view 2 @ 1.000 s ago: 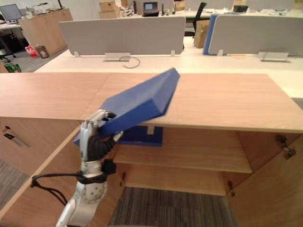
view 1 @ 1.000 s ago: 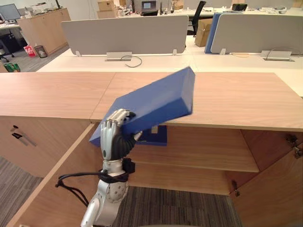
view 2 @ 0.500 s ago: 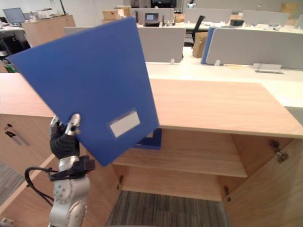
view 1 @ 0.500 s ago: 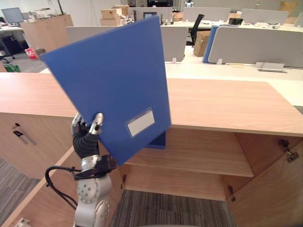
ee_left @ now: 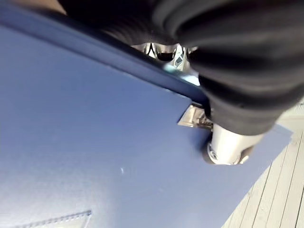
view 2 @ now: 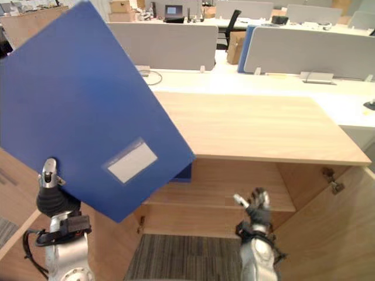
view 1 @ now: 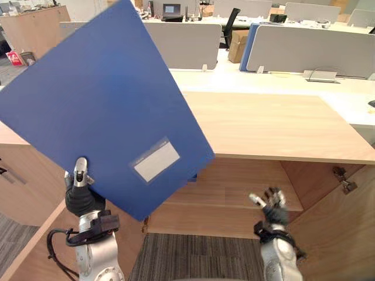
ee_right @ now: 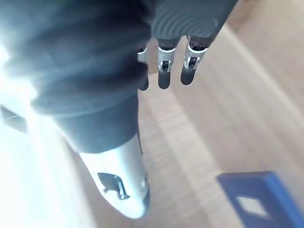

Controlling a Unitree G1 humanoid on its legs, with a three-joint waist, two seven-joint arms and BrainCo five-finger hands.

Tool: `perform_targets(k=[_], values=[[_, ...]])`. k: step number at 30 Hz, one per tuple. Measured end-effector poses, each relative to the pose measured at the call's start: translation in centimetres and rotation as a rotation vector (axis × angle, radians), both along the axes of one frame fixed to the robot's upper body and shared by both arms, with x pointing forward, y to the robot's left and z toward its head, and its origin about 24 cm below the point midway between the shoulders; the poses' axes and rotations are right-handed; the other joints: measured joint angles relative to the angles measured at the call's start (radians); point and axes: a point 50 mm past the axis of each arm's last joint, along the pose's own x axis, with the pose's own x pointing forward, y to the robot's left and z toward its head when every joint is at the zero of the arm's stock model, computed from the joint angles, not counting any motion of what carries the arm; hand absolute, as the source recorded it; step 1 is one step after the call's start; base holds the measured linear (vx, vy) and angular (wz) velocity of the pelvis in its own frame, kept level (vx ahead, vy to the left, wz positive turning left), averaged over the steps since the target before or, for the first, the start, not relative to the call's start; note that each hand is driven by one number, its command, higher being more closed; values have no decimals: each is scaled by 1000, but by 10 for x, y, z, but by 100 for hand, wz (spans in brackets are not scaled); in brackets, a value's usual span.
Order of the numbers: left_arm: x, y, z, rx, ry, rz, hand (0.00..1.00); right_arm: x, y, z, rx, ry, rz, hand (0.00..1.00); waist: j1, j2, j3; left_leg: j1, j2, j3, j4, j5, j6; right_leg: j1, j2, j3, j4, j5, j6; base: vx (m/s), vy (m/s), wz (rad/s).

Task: Walk over to the cabinet, pick up the folder, carry it to the office cabinet, place the folder inside the office cabinet, then close the office cabinet door

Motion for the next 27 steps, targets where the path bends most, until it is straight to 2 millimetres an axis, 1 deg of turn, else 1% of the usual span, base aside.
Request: perform_targets(k=[1, 2, 3, 5, 6, 8, 10, 11, 14, 17, 18, 19, 23, 24, 26, 27], values=[[-1, 1, 0, 11, 3, 5, 100, 1, -2, 9, -13, -41, 0, 0, -1, -1, 1, 0, 1, 1, 0, 0, 0, 1, 1, 1, -4, 3, 0, -8, -1, -7], [-1, 3, 0, 42, 7, 15, 100, 3, -5, 25, -32, -121, 3, 0, -1, -2, 3, 0, 2, 3, 0, -1, 0, 1, 5, 3, -11, 7, -2, -10, -1, -6], [-2, 4, 0, 55, 7, 18, 100, 4, -6, 32, -39, -154, 3, 0, -3, -2, 4, 0, 3, 4, 0, -1, 0, 1, 6, 5, -13, 8, -2, -15, -2, -9], [-3, 8, 2, 100, 8, 34, 100, 9, -11, 52, -47, -258, 8, 0, -7, -1, 11, 1, 7, 12, 2, -6, -3, -1, 11, 13, -16, 12, -2, -16, 3, -11], [-3, 8, 2, 110, 8, 33, 100, 10, -11, 55, -47, -278, 15, 0, -8, 0, 13, 1, 7, 14, 2, -7, -3, -1, 12, 16, -19, 14, -2, -20, 11, -15], [-3, 7, 2, 143, 7, 27, 100, 16, -13, 69, -54, -349, 68, 0, -10, 6, 20, 1, 8, 22, 7, -17, -1, -2, 15, 29, -32, 25, -3, -27, 29, -17], [-2, 6, 3, 167, 6, 23, 100, 20, -13, 77, -51, -395, 108, 0, -11, 6, 20, 1, 8, 25, 8, -20, -2, -2, 15, 33, -38, 30, -2, -12, 25, -10], [-2, 5, 4, 187, 2, 14, 100, 24, -12, 84, -55, -431, 149, 0, -13, 6, 20, 1, 7, 28, 9, -22, -2, -3, 16, 37, -40, 31, -2, -2, 17, -8], [1, 3, 8, 233, -16, -1, 100, 32, -9, 97, -58, -490, 247, 0, -13, 7, 21, -2, 8, 34, 15, -26, -1, -8, 16, 46, -40, 31, -1, 3, 10, -9], [5, -3, 11, 276, -35, -37, 100, 42, 0, 110, -55, -543, 373, 0, -13, 7, 21, -6, 8, 34, 22, -28, 0, -11, 16, 50, -40, 32, -1, 3, -1, -4], [6, -8, 12, 288, -45, -72, 100, 47, 7, 116, -55, -567, 441, 0, -13, 8, 21, -8, 8, 33, 22, -28, 0, -11, 16, 50, -41, 32, -2, 0, 0, 0], [7, -11, 12, 289, -48, -89, 100, 49, 11, 118, -55, -574, 468, 0, -13, 8, 21, -8, 8, 33, 22, -28, 0, -12, 16, 50, -41, 32, -2, 0, 0, 0], [9, -27, 12, 334, -59, -183, 100, 66, 45, 132, -41, -607, 722, 0, -12, 8, 22, -8, 8, 33, 23, -29, 0, -12, 16, 50, -41, 33, -2, 0, 0, 0], [9, -29, 12, 336, -59, -193, 100, 68, 49, 134, -36, -608, 752, 0, -10, 8, 22, -8, 8, 33, 23, -29, 0, -12, 16, 50, -41, 33, -2, 0, 0, 0], [8, -27, 12, 328, -57, -179, 100, 75, 56, 143, -65, -609, 852, 0, 1, 8, 22, -9, 7, 33, 23, -29, 0, -11, 16, 49, -41, 35, -2, 0, 0, 0], [8, -26, 12, 322, -59, -176, 100, 76, 57, 146, -87, -608, 877, 0, 3, 8, 22, -9, 7, 33, 23, -29, 0, -11, 15, 49, -41, 35, -2, 0, 0, 0]])
